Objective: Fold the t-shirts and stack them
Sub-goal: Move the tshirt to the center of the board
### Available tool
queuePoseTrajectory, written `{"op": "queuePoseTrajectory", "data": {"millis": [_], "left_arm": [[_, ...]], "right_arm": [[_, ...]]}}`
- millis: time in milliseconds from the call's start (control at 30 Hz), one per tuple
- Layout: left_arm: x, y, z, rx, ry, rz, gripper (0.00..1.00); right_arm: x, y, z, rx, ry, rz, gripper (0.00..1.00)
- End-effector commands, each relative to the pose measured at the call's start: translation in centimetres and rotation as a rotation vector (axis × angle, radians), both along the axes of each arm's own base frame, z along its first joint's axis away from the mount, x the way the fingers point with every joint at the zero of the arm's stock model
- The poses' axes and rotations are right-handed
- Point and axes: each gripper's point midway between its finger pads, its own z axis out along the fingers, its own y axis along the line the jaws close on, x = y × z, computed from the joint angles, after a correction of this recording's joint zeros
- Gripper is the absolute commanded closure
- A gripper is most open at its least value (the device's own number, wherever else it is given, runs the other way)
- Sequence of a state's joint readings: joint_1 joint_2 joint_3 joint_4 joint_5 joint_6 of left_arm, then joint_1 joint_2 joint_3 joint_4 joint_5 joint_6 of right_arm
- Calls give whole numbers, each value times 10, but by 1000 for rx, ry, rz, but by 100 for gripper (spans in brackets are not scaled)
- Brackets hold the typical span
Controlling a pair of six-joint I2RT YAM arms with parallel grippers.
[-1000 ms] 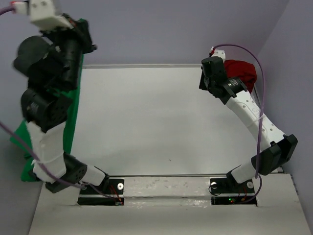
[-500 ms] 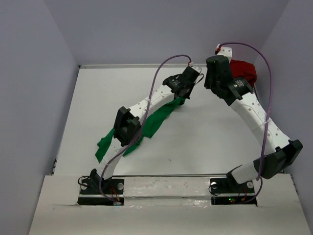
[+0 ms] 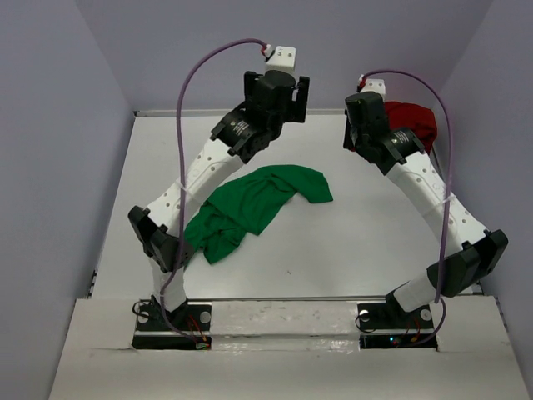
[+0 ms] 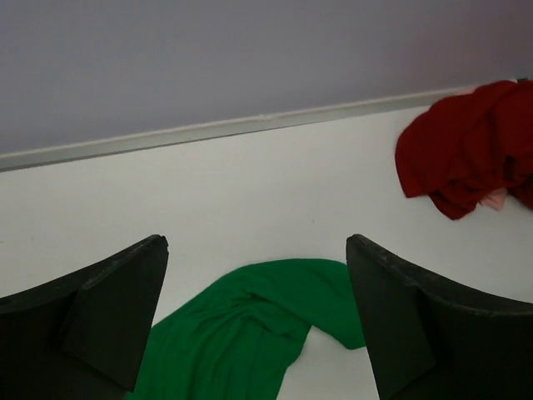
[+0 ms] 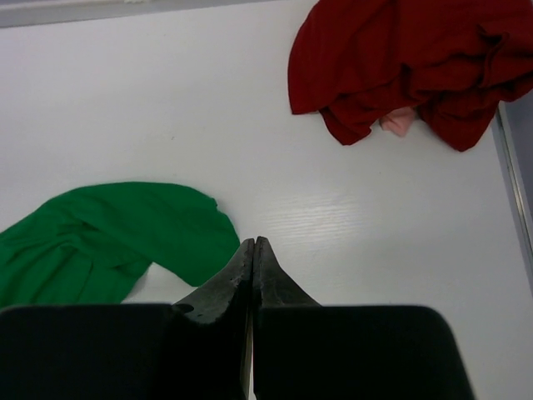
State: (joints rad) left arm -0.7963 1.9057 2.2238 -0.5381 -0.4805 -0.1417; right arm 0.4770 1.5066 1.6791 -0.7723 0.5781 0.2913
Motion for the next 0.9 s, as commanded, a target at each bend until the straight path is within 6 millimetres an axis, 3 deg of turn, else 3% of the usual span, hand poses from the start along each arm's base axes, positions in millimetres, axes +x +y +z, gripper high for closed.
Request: {"op": "queuePoseTrajectory", "data": {"millis": [0,33,67,100,133,233,267,300,333,367,467,567,700,867], "left_arm": [[-1,66,5,18,-32,239,1],[-5,82,12,-16,-36,289,1],[-7,94,-4,13,0,321,1],[-11,114,1,-4,-5,367,1],[-13,126,-18,16,22,414,1],[-22,159,-16,-57,22,455,1],[-23,166,-32,-75,49,465,1],[-27,178,-27,-116,47,471,3],[-23,197,-38,-141,73,511,7],[-24,208,-39,-142,77,529,8],[-30,246,-43,-139,74,652,8],[-31,274,-49,-153,95,737,7],[-29,286,-61,-229,146,724,7],[-29,303,-62,-281,139,746,7]], "right_arm": [[-3,27,-1,26,31,177,100],[-5,31,-4,36,43,202,88],[-11,44,-13,55,74,266,78],[-16,52,-17,63,89,305,70],[-24,62,-25,55,111,338,56],[-40,85,-46,43,178,416,47],[-53,105,-57,51,217,481,47],[-61,113,-65,51,246,508,47],[-72,129,-73,44,269,548,48],[-73,130,-78,49,281,547,48],[-96,158,-99,83,338,623,53],[-112,172,-117,96,393,663,64],[-135,179,-145,94,457,685,67],[-163,197,-181,122,557,772,54]]}}
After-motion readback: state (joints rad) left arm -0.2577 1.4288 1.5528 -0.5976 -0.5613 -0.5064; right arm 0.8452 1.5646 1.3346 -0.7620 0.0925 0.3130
